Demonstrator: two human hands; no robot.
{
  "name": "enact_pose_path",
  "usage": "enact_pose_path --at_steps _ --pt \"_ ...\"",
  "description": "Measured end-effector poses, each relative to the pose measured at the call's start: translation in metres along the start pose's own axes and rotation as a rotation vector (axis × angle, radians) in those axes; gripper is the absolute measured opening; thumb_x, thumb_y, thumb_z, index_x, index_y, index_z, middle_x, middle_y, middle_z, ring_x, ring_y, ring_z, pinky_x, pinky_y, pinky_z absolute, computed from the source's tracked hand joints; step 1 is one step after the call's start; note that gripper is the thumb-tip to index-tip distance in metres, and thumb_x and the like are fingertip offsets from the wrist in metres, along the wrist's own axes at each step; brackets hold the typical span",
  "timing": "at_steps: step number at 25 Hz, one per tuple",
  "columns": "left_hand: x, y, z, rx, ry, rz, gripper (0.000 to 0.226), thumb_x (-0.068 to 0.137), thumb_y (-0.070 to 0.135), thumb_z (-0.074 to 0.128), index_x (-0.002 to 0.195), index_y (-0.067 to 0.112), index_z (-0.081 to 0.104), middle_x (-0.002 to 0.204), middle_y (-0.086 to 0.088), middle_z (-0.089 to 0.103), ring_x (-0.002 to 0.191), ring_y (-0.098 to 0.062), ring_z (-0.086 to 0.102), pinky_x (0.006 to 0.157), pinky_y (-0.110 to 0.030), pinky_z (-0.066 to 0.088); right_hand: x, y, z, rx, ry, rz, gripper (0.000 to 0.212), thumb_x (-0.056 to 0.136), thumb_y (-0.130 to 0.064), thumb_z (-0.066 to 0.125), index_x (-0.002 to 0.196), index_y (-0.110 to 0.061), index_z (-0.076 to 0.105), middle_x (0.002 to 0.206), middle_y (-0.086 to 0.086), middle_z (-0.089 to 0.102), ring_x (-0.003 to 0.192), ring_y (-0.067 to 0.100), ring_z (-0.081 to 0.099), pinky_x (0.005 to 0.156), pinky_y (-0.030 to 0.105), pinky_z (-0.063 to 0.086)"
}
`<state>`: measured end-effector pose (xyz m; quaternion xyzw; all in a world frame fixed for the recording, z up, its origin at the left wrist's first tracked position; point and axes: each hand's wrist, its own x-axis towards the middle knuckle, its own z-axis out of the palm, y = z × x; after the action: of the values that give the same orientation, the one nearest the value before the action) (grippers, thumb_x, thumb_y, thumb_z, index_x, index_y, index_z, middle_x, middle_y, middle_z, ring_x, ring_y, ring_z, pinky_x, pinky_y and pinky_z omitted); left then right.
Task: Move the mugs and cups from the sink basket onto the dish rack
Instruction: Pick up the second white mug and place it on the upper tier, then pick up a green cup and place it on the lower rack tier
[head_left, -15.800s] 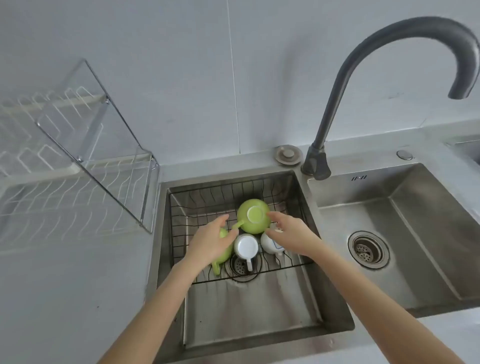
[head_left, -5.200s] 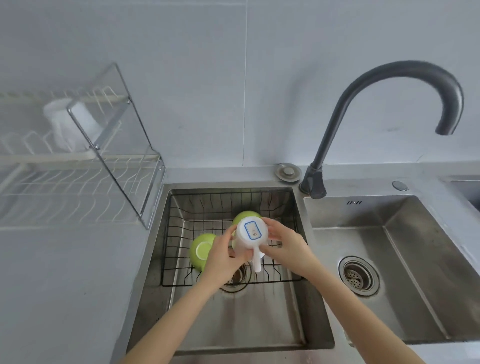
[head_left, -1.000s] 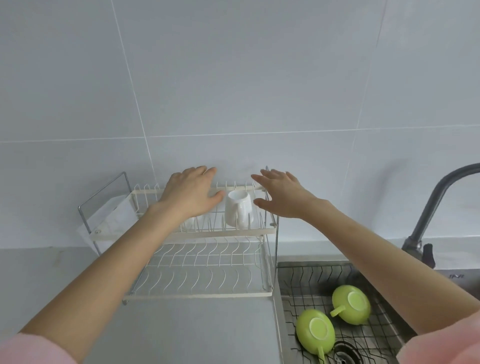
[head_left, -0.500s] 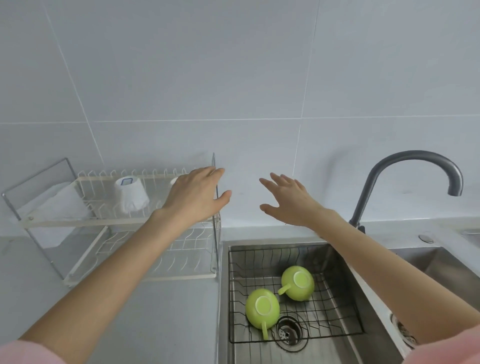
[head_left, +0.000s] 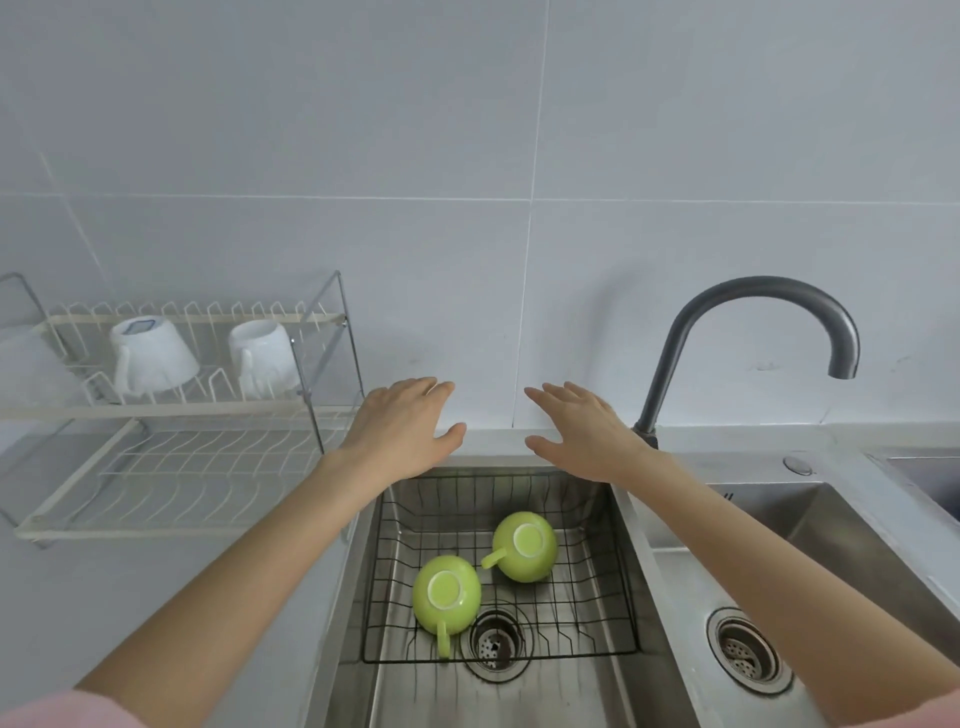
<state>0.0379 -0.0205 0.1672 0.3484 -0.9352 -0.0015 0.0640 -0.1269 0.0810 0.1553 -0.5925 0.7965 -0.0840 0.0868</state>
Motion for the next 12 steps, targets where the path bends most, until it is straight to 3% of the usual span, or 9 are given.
enact_pose_path --at_steps 7,12 --pt "0.025 0.022 0.056 -0.198 -0.114 -0.064 0.054 0.092 0.040 0.038 0.140 0.018 0.029 0.149 -0.001 0.035 0.134 -0.021 0.036 0.105 -0.038 0.035 0.010 0.049 0.037 0.211 -0.072 0.048 0.057 0.093 -0.027 0.047 0.144 -0.013 0.026 0.148 0.011 0.036 0.136 0.027 0.032 0.112 0.038 0.027" --pt "0.044 0.022 0.109 -0.504 -0.168 -0.178 0.047 0.090 0.034 0.046 0.134 0.016 0.041 0.138 -0.004 0.051 0.126 -0.020 0.047 0.103 -0.037 0.041 0.030 0.075 0.085 0.415 -0.137 0.201 0.055 0.092 -0.028 0.048 0.142 -0.012 0.031 0.138 0.014 0.047 0.127 0.028 0.044 0.103 0.036 0.037"
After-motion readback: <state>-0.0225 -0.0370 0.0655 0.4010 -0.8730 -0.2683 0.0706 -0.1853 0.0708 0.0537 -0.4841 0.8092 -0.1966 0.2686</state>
